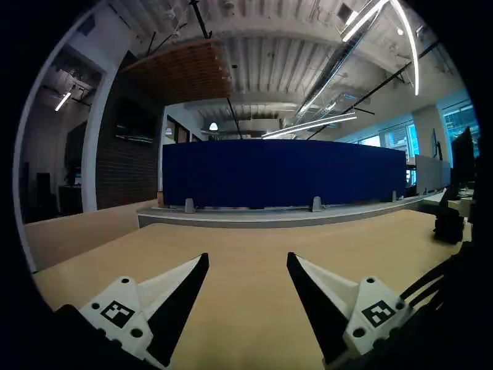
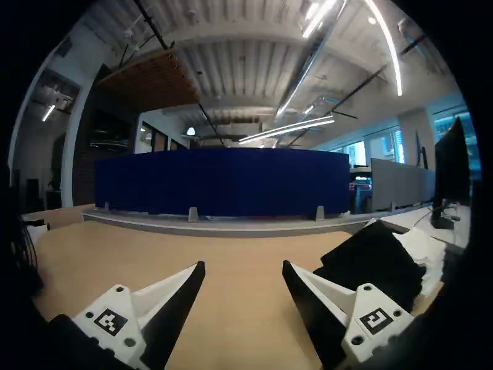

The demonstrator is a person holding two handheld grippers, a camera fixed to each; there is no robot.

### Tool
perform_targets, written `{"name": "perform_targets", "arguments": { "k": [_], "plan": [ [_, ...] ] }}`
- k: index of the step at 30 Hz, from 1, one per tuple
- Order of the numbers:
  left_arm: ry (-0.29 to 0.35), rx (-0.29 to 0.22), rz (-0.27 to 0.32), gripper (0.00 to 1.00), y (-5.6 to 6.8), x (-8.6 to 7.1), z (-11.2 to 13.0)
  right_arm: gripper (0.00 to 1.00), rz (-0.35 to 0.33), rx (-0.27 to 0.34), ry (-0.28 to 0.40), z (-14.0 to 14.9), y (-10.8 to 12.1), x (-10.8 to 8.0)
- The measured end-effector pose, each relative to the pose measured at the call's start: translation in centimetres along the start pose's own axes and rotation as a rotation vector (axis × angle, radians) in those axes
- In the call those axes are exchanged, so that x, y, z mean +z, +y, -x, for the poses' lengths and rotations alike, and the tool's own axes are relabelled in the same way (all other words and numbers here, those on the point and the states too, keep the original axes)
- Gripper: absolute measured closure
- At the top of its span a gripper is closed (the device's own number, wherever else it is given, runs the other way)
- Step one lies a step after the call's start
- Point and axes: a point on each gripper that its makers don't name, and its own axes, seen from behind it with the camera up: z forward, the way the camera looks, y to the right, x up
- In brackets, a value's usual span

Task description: Fold towel

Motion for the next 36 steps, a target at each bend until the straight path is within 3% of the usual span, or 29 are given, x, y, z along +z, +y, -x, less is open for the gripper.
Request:
{"name": "perform_targets", "arguments": {
  "k": [36],
  "plan": [
    [0.000, 0.000, 0.000, 0.06, 0.0, 0.0, 0.0, 0.01, 0.001, 0.016, 0.018, 1.8, 0.5, -0.2]
  ]
}}
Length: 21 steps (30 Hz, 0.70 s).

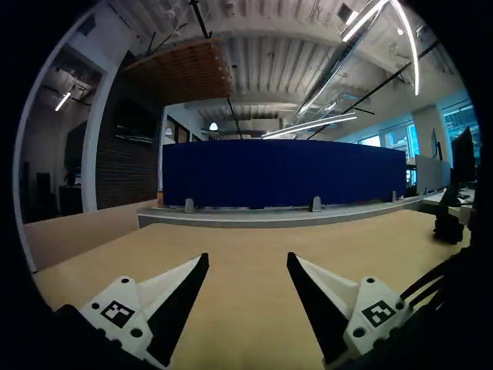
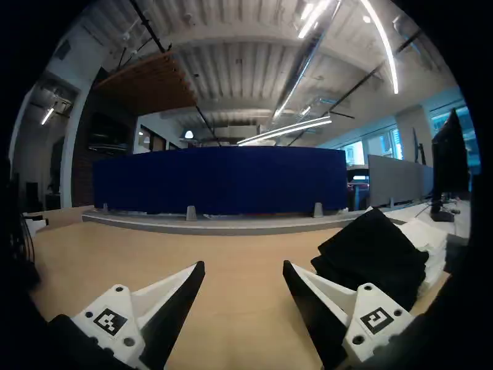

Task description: Fold towel

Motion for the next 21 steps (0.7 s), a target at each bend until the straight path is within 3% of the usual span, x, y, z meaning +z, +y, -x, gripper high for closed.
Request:
{"name": "perform_targets", "arguments": {
  "k": [21],
  "plan": [
    [0.000, 0.000, 0.000, 0.06, 0.03, -0.03, 0.00, 0.00, -0.006, -0.012, 0.006, -0.05, -0.25, -0.29]
  ]
}}
